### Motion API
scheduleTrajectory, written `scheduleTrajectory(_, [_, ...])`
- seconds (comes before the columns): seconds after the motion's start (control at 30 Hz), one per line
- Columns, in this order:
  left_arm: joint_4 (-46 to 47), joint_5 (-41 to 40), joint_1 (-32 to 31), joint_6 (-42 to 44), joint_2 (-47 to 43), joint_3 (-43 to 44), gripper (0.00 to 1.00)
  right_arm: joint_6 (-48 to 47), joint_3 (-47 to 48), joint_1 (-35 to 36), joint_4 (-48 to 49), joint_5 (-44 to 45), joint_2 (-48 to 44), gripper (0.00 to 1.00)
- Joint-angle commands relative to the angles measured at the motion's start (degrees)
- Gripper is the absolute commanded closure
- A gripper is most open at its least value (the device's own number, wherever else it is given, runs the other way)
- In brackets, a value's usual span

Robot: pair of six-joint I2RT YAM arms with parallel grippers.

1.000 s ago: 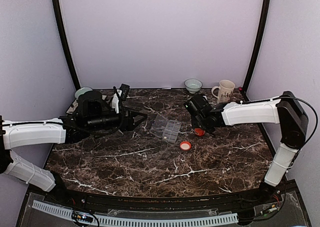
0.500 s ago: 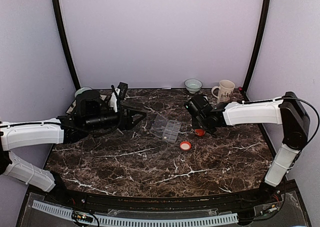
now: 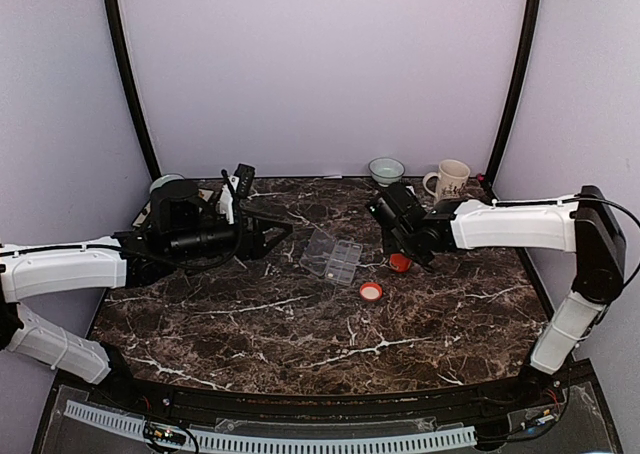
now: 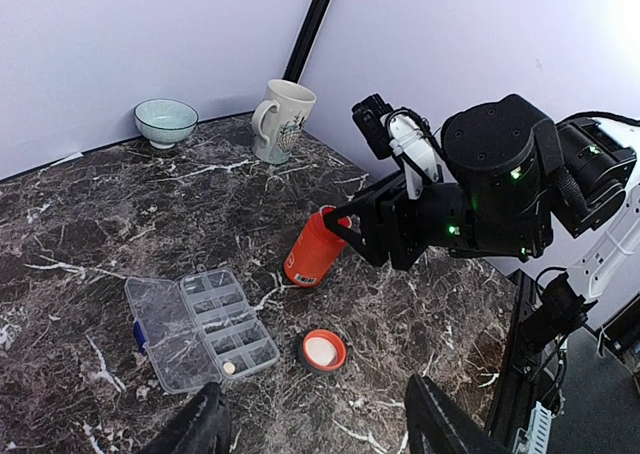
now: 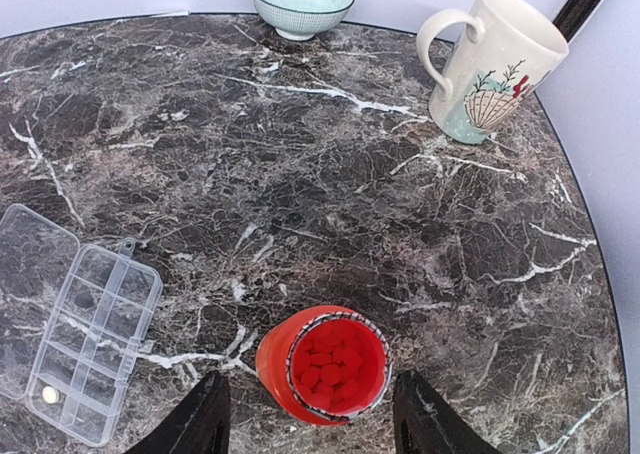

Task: Sort the pills into containers
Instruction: Place the pill bottle at the center of the board, then pick up the lid of the pill bottle from the center of the board.

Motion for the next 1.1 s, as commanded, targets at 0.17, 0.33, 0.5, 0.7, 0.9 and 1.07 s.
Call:
scheduleTrajectory(0.17, [-4.3, 0.7, 0.0, -1.9, -1.5, 0.1, 0.38, 1.9, 4.2, 3.1, -6.4, 3.9, -5.0, 0.45])
scheduleTrajectory(0.33, [-7.1, -0.3, 0.0, -2.8, -2.2, -0.4, 0.39, 7.8, 5.4, 7.0, -12.8, 5.0, -7.2, 0.49])
scheduleTrajectory(0.5, [-11.6, -0.6, 0.0, -3.7, -1.9, 0.3, 0.40, 15.3, 4.1, 9.8, -15.5, 1.8, -7.5, 0.61])
scheduleTrajectory(0.7, [-14.7, -0.8, -0.1, -4.6, -2.2, 0.2, 0.42, 20.8, 3.2, 10.6, -14.9, -4.5, -3.3, 0.74])
scheduleTrajectory(0.9, [-19.3, -1.4, -0.2, -5.3, -1.0, 2.6, 0.43, 24.3, 1.3, 10.5, -10.0, -12.7, 0.4, 0.74])
scheduleTrajectory(1.07, [-21.5, -1.3, -0.4, -5.8, 0.1, 3.3, 0.44, 25.9, 2.1, 10.2, -9.4, -16.7, 4.0, 0.75])
